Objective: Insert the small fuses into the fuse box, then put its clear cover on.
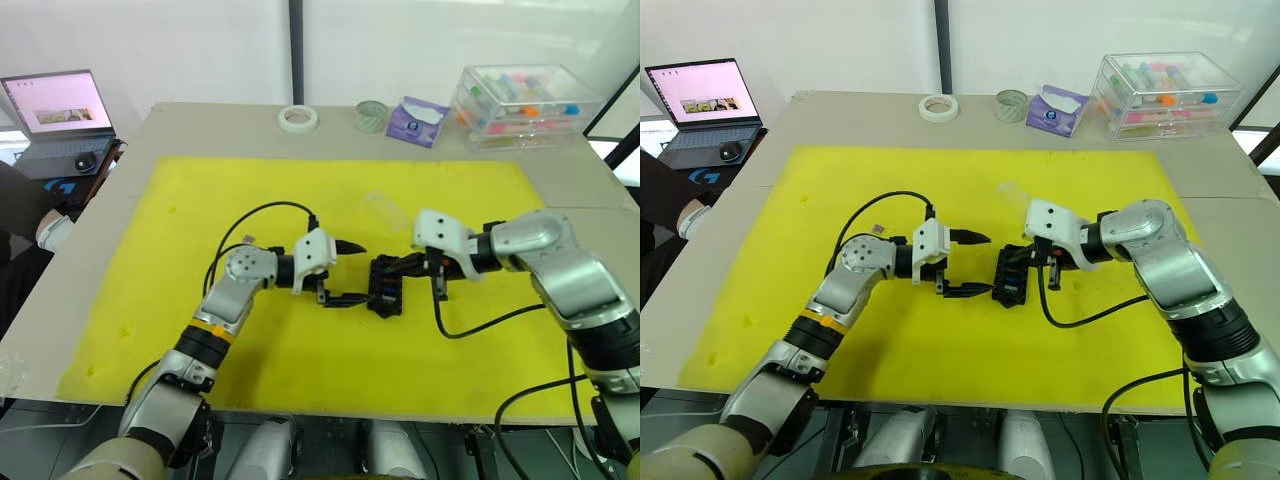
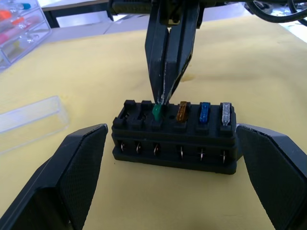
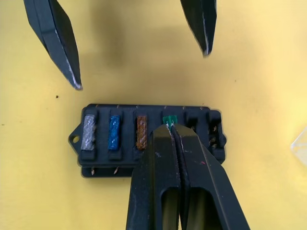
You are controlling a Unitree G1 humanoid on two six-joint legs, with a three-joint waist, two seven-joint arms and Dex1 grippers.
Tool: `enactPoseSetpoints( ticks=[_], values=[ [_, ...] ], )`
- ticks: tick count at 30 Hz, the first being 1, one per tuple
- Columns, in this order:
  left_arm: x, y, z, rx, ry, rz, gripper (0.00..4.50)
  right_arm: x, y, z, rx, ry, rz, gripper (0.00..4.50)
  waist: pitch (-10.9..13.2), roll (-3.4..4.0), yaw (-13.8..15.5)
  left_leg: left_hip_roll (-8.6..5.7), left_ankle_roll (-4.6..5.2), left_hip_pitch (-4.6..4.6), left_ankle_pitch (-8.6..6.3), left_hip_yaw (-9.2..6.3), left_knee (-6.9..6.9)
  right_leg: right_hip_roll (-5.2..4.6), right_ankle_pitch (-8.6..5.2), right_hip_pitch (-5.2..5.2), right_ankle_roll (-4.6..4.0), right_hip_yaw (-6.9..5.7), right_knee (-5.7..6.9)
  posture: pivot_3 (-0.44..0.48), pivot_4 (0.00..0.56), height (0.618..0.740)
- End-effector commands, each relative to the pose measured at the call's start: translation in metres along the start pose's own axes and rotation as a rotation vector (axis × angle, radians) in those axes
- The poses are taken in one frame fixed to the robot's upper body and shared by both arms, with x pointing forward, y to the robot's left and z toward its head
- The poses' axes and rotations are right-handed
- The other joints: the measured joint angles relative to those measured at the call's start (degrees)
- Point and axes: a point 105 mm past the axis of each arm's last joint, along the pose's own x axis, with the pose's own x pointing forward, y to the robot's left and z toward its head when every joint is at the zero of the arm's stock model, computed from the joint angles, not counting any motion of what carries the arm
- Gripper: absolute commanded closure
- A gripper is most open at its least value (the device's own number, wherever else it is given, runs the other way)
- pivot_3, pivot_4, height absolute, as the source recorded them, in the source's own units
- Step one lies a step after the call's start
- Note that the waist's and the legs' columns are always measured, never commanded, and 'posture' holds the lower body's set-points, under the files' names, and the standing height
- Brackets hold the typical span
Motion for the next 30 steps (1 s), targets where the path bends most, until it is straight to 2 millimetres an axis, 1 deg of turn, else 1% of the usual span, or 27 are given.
enactPoseSetpoints(
  ticks=[1,8,14,19,23,27,30],
  values=[
    [-0.004,0.002,0.010,0.023,-0.034,0.004,0.00,-0.006,0.000,0.001,0.020,-0.019,-0.011,4.47,0.00,0.00,0.01,0.00,0.00,0.00,0.00,0.00,0.00,0.00,0.00,0.00,0.00,0.00,0.00,0.000,0.150,0.740],
    [-0.005,0.002,0.011,0.024,-0.034,-0.002,0.00,-0.008,-0.003,0.006,0.019,-0.042,-0.027,4.47,0.04,0.04,-0.06,0.00,0.00,-0.05,0.00,0.02,-0.01,0.01,0.00,-0.10,0.00,0.00,0.01,0.000,0.150,0.740],
    [-0.005,0.002,0.011,0.025,-0.033,-0.006,0.00,-0.013,-0.003,0.022,0.052,-0.109,-0.015,4.47,0.04,0.05,-0.04,0.00,0.00,-0.06,0.00,0.02,-0.01,0.01,0.00,-0.10,0.00,0.00,0.01,0.000,0.150,0.740],
    [-0.005,0.003,0.012,0.027,-0.035,-0.004,0.00,-0.018,-0.009,0.031,0.082,-0.152,-0.031,4.47,0.05,0.05,-0.05,0.00,0.00,-0.06,0.00,0.02,-0.02,0.01,0.00,-0.11,0.00,0.01,0.00,0.000,0.150,0.740],
    [-0.003,0.004,0.012,0.029,-0.038,-0.003,0.00,-0.017,-0.012,0.027,0.073,-0.135,-0.050,4.47,0.05,0.05,0.00,0.00,0.00,-0.07,0.00,0.02,-0.02,0.00,0.00,-0.11,0.00,0.01,0.00,0.000,0.150,0.740],
    [-0.002,0.004,0.012,0.030,-0.039,-0.004,0.00,-0.010,-0.011,0.020,0.056,-0.105,-0.048,4.47,0.05,0.05,-0.07,0.00,0.00,-0.07,0.00,0.02,-0.02,0.00,0.00,-0.13,0.00,0.01,0.01,0.000,0.150,0.740],
    [-0.002,0.004,0.013,0.031,-0.038,-0.004,0.00,-0.006,-0.009,0.018,0.052,-0.097,-0.041,4.47,0.05,0.05,-0.07,0.00,0.00,-0.08,0.00,0.02,-0.02,0.00,0.00,-0.13,0.00,0.01,0.01,0.000,0.150,0.740]
  ],
)
